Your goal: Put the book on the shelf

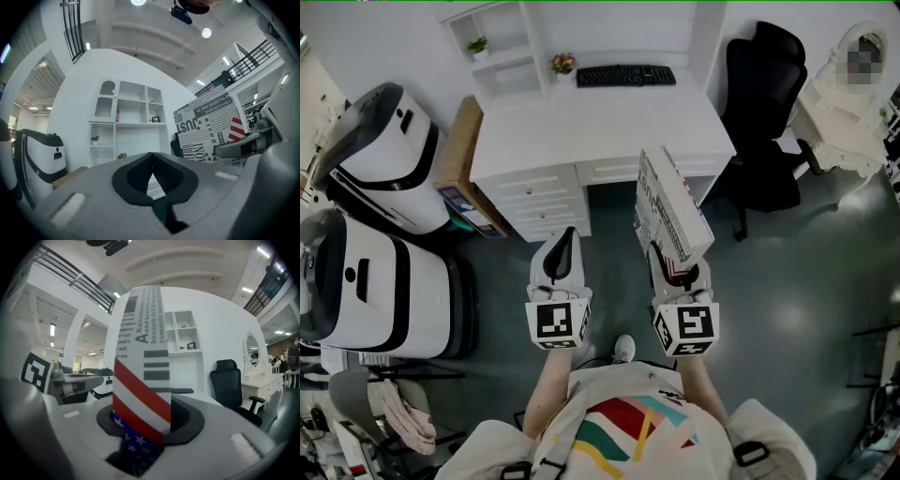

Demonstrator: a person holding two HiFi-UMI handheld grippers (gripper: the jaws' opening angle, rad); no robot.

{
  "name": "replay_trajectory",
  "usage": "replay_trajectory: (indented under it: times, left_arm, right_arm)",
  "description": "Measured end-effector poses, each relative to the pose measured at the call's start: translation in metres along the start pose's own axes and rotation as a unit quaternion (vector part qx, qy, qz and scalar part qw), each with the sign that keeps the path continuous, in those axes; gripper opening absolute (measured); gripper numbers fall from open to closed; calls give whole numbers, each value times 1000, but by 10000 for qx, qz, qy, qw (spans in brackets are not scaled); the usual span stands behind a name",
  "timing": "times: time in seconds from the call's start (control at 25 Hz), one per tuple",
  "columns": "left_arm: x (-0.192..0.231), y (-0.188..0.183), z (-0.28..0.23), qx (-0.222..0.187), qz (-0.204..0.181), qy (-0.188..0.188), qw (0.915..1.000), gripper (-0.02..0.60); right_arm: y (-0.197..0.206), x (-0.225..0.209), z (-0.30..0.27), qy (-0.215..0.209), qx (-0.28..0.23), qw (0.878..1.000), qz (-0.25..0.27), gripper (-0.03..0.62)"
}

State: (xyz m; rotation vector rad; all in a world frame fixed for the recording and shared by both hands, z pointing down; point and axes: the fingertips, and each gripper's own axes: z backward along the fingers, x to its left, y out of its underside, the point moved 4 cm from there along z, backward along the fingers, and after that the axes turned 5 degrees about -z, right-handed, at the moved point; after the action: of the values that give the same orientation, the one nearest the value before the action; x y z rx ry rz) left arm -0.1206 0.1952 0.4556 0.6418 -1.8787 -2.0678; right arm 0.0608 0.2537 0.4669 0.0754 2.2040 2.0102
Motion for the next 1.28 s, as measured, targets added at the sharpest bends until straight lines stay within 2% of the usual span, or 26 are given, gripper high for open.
replay_trajectory:
  times: [0.44, 0.56, 0.88, 1.28]
  left_arm:
    - [-2, 0, 6, -55, -6, -68, 10000, 0]
    - [0, 0, 10, -96, 41, -191, 9998, -1]
    - [16, -7, 22, -188, 71, -582, 9981, -1]
    - [33, -8, -20, -338, 10, -606, 9976, -2]
  right_arm:
    - [-2, -8, 8, 7, -147, 9997, -196, 156]
    - [-3, -14, 12, 69, -245, 9993, -283, 156]
    - [-16, -14, 12, -87, -385, 9990, -207, 156]
    - [-19, -27, -15, -26, -441, 9990, 1, 156]
